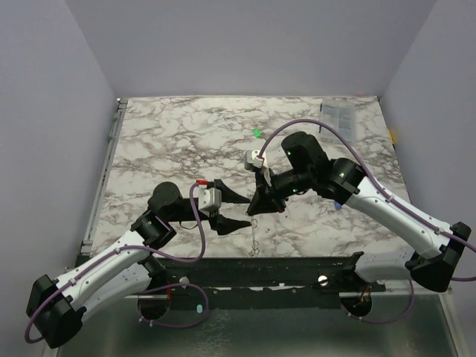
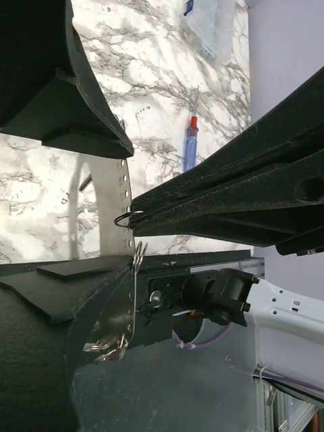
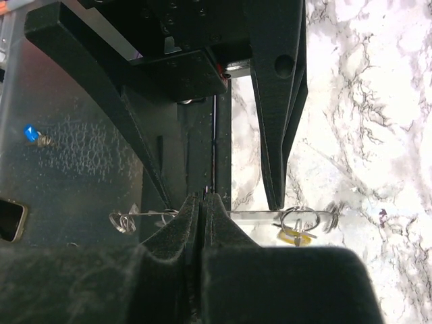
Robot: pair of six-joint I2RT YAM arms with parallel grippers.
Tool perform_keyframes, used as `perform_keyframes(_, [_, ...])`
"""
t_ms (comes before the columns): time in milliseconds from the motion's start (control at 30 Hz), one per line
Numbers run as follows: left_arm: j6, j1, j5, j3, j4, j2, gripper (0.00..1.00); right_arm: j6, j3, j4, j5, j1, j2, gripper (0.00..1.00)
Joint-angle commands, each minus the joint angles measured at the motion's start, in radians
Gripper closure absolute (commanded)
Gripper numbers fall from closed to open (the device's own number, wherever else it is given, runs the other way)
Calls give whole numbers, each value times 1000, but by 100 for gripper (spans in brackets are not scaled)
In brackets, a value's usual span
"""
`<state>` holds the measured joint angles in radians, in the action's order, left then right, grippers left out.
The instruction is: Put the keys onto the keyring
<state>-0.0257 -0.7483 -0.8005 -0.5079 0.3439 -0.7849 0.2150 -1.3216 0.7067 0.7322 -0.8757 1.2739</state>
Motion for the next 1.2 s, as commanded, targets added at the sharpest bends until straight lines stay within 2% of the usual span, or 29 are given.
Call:
perform_keyframes(0, [4, -6, -22, 6, 29, 1, 37, 13, -43, 5, 18, -16, 8, 99])
perform_keyframes(133, [4, -6, -22, 9, 30, -2, 51, 11, -47, 4, 18, -24, 7, 99])
perform_keyframes(333, [4, -6, -17, 9, 30, -4, 81, 9, -50, 3, 17, -35, 4, 99])
perform_keyframes(500, [4, -6, -19, 9, 32, -2, 100, 8, -42, -10, 33, -41, 0, 99])
perform_keyframes(633, [5, -5, -25, 9, 33, 17, 100, 10, -34, -19, 37, -42, -11, 99])
perform_keyframes(667, [6, -5, -15, 10, 32, 23, 100, 10, -34, -19, 33, -42, -11, 95])
perform_keyframes(733, [8, -6, 7, 14, 32, 35, 100, 7, -38, -22, 17, -42, -13, 83])
perform_keyframes(867, [5, -5, 12, 14, 32, 54, 100, -11, -34, -59, -53, -42, -32, 51])
perform_keyframes(1000, [3, -4, 21, 12, 35, 71, 100, -34, -12, -114, -119, -42, -68, 42])
perform_keyframes(1167, [7, -4, 59, 27, 47, 120, 100, -69, 54, -214, -218, -42, -143, 40])
